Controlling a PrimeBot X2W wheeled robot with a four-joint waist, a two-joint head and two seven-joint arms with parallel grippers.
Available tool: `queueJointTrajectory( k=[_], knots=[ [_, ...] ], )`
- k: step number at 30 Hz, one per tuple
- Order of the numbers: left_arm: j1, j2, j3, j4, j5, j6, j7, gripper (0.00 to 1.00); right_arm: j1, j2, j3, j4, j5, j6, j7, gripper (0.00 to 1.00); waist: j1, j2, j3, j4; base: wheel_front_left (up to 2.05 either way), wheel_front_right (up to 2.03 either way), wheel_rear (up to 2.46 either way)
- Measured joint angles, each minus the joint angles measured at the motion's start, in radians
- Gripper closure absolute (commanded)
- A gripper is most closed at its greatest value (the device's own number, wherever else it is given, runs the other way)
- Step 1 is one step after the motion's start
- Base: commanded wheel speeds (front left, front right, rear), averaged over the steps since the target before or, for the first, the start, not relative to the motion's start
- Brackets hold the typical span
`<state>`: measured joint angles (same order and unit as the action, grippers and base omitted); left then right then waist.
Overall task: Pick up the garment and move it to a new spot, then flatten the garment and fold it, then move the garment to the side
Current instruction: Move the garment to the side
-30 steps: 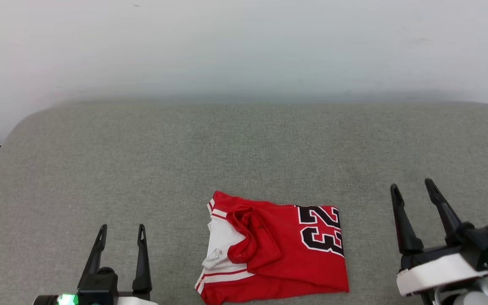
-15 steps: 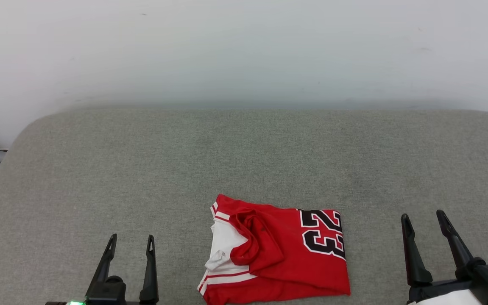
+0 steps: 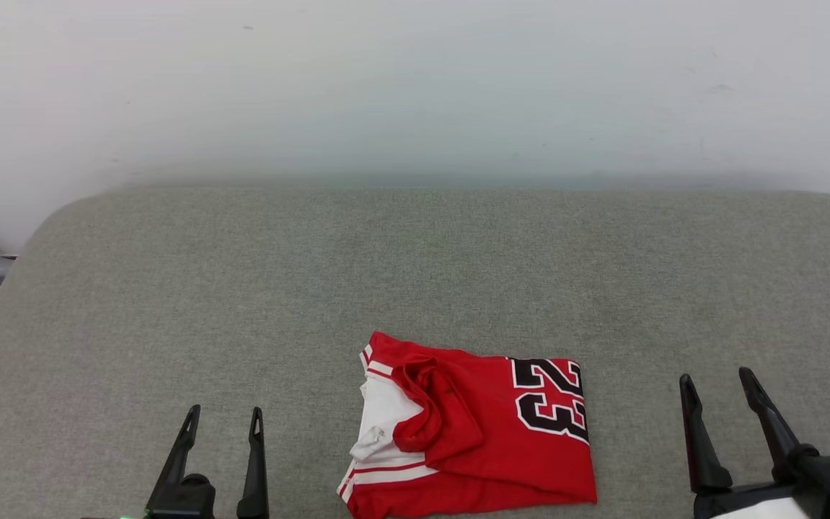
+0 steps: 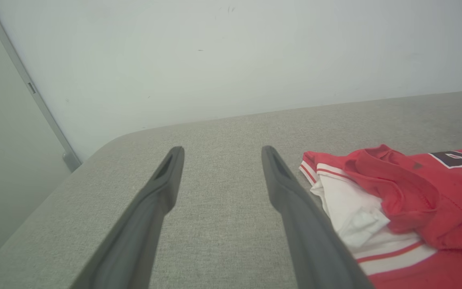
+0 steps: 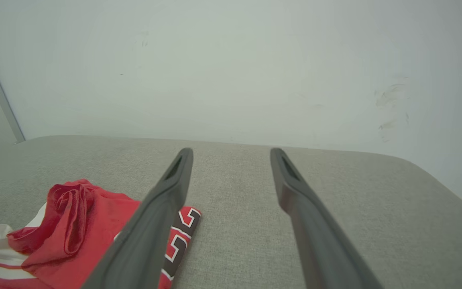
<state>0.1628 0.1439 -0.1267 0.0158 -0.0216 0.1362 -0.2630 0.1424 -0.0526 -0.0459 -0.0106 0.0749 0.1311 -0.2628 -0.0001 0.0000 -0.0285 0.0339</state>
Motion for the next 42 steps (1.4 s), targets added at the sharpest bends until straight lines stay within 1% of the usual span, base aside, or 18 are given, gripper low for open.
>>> queueJointTrajectory(
  k=[2,5,8,9,11,13,16,19,24,27,31,34,36,42],
  knots=[
    [0.000,0.000,0.001,0.000,0.000,0.000,0.000,0.00,-0.012,0.000,-0.004,-0.001,-0.013,0.000,0.000,0.00,0.0000,0.0000,0.001,0.000,0.00,0.00,0.00],
    [-0.001,0.000,0.001,0.002,0.000,0.003,0.000,0.00,-0.071,-0.001,-0.031,-0.010,-0.013,0.000,0.000,0.00,0.0000,0.0000,0.006,-0.003,0.00,0.00,0.00],
    [-0.005,0.000,0.000,0.004,0.000,0.003,0.000,0.00,-0.152,-0.026,-0.048,-0.013,0.005,0.000,0.000,0.00,0.0001,0.0000,0.011,-0.004,0.00,0.00,0.00],
    [-0.007,0.000,-0.001,0.005,0.000,0.003,0.000,0.00,-0.180,-0.039,-0.050,-0.013,0.016,0.000,0.008,0.00,0.0001,0.0000,0.013,-0.004,0.00,0.00,0.00],
    [-0.015,-0.001,-0.004,0.006,0.001,0.003,0.000,0.00,-0.242,-0.085,-0.039,-0.011,0.035,0.000,0.040,0.00,0.0001,0.0000,0.019,-0.001,0.00,0.00,0.00],
    [-0.026,-0.002,-0.007,0.007,0.001,0.000,0.000,0.00,-0.295,-0.141,0.007,-0.004,0.080,0.000,0.094,0.00,0.0001,0.0000,0.024,0.002,0.00,0.00,0.00],
    [-0.033,-0.003,-0.014,0.010,0.001,-0.002,0.000,0.00,-0.370,-0.242,0.064,0.021,0.161,0.000,0.220,0.00,0.0001,0.0000,0.038,0.011,0.00,0.00,0.00],
    [-0.051,-0.007,-0.016,0.010,0.001,-0.001,0.000,0.00,-0.427,-0.317,0.128,0.038,0.289,0.000,0.366,0.00,0.0001,0.0000,0.055,0.021,0.00,0.00,0.00],
    [-0.069,-0.013,-0.017,0.009,0.001,-0.001,0.000,0.00,-0.496,-0.405,0.228,0.059,0.495,0.000,0.622,0.00,0.0001,0.0000,0.084,0.035,0.00,0.00,0.00],
    [-0.080,-0.017,-0.022,0.010,0.001,-0.001,0.000,0.00,-0.512,-0.444,0.295,0.078,0.583,0.000,0.773,0.00,0.0002,0.0000,0.101,0.043,0.00,0.00,0.00],
    [-0.102,-0.021,-0.027,0.010,0.003,-0.002,0.000,0.00,-0.513,-0.464,0.355,0.106,0.698,0.000,0.936,0.00,0.0002,0.0000,0.122,0.053,0.00,0.00,0.00],
    [-0.115,-0.024,-0.031,0.010,0.005,-0.004,0.000,0.00,-0.513,-0.471,0.378,0.135,0.744,0.000,1.000,0.00,0.0001,0.0000,0.138,0.061,0.00,0.00,0.00],
    [-0.124,-0.026,-0.036,0.011,0.006,-0.004,0.000,0.00,-0.510,-0.471,0.394,0.151,0.764,0.000,1.028,0.00,0.0002,0.0000,0.150,0.068,0.00,0.00,0.00],
    [-0.157,-0.031,-0.045,0.010,0.008,-0.006,0.000,0.00,-0.502,-0.443,0.419,0.210,0.799,0.000,1.038,0.00,0.0002,0.0000,0.196,0.091,0.00,0.00,0.00]
  ],
)
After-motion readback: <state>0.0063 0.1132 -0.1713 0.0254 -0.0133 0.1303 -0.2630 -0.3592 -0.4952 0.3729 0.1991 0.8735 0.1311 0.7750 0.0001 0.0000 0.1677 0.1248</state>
